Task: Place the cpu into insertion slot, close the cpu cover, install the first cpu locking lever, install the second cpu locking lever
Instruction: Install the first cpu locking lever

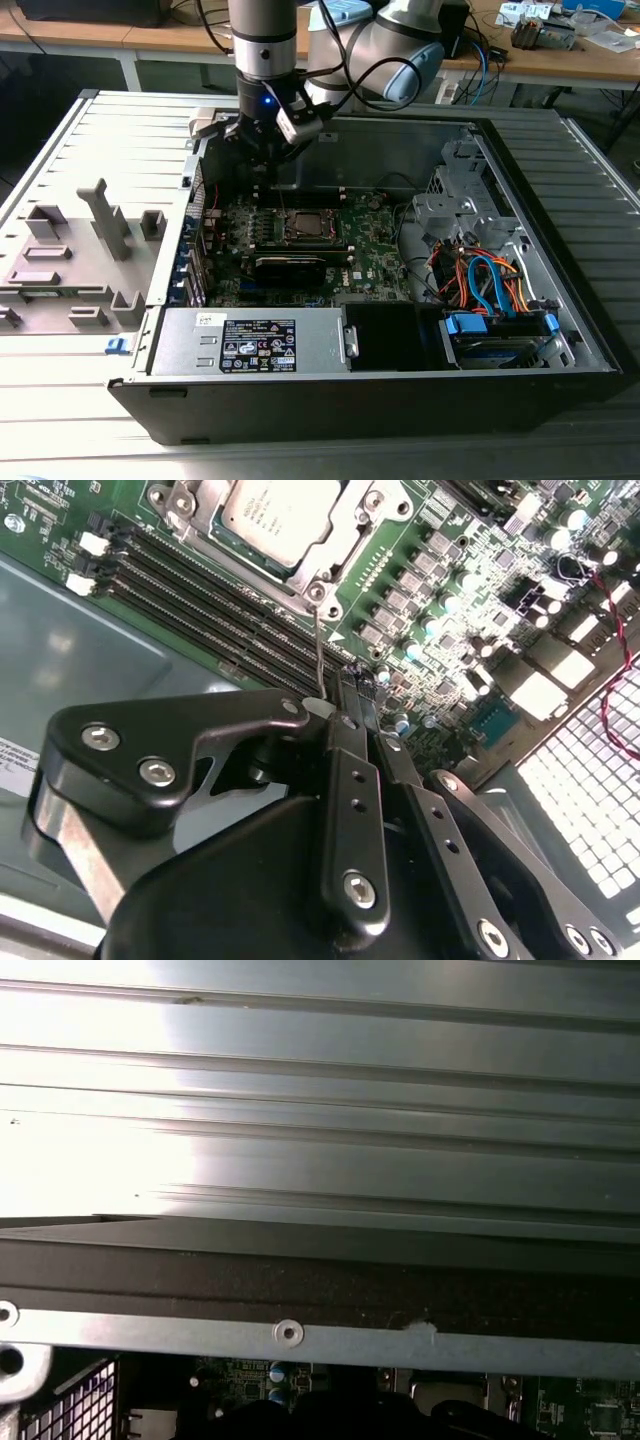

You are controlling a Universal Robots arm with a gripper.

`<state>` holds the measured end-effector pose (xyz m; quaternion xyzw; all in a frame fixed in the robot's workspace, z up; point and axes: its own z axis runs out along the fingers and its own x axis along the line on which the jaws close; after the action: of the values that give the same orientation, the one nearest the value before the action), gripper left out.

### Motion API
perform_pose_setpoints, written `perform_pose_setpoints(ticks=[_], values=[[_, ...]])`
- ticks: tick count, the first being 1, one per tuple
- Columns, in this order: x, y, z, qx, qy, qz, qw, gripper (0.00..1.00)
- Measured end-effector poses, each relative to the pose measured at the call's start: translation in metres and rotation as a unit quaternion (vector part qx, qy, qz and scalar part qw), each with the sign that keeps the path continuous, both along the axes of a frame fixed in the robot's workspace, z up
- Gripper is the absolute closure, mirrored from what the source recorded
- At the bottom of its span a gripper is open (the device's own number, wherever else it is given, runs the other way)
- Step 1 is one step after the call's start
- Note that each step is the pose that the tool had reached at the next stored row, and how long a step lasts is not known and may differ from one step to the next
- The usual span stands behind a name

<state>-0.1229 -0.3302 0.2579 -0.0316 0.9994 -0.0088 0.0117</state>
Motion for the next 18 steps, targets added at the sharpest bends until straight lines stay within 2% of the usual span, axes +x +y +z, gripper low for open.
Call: perform_pose_setpoints(ticks=[18], values=[[0.0114,0.0,0.0,0.0,0.0,0.0,1.0,0.89]])
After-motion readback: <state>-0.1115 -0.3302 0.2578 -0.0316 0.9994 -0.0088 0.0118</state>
